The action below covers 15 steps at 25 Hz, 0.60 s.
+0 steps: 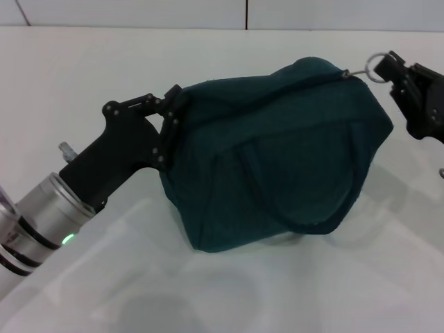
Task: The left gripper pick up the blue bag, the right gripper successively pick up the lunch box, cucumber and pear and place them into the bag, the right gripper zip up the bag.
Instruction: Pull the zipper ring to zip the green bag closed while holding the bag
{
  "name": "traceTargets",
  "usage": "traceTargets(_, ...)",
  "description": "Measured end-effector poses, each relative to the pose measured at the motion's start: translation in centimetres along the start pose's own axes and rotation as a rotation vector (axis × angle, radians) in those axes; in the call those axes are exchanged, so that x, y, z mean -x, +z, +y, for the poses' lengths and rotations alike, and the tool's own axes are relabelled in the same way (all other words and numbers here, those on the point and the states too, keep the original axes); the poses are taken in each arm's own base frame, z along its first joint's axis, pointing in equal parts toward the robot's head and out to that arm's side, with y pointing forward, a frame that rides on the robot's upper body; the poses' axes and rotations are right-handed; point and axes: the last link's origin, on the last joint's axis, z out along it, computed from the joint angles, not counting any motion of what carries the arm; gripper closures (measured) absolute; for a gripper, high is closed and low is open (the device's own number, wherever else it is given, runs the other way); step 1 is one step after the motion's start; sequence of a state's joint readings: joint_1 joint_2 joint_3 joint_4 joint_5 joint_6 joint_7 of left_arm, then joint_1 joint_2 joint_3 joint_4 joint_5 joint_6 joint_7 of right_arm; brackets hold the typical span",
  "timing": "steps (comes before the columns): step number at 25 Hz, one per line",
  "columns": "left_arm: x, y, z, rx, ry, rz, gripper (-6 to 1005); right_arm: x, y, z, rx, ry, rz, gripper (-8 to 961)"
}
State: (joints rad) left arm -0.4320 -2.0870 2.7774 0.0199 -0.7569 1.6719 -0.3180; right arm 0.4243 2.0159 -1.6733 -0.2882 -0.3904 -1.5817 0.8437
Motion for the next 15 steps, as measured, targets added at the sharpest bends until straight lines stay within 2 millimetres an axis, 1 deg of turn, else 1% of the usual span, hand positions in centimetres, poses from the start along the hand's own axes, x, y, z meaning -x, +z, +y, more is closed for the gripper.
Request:
traceTargets(4,0.0,-0.3,-0.6,-0.021,0.012,-0.011,943,-0.1,-1.1,-0.5,-0.052,0.004,-0.003,940)
traceTargets(8,0.0,-0.4,-0.8,-0.035,0.015,-0.012,943,-0.3,-1.8,-0.7,-0.083,0.012,0.007,939)
traceTargets(15,-0.1,-0.1,-1.1,-0.044,0.021,-0.004,944,-0.8,-2.1,-0.9,-0.099,0.014,0.036,910)
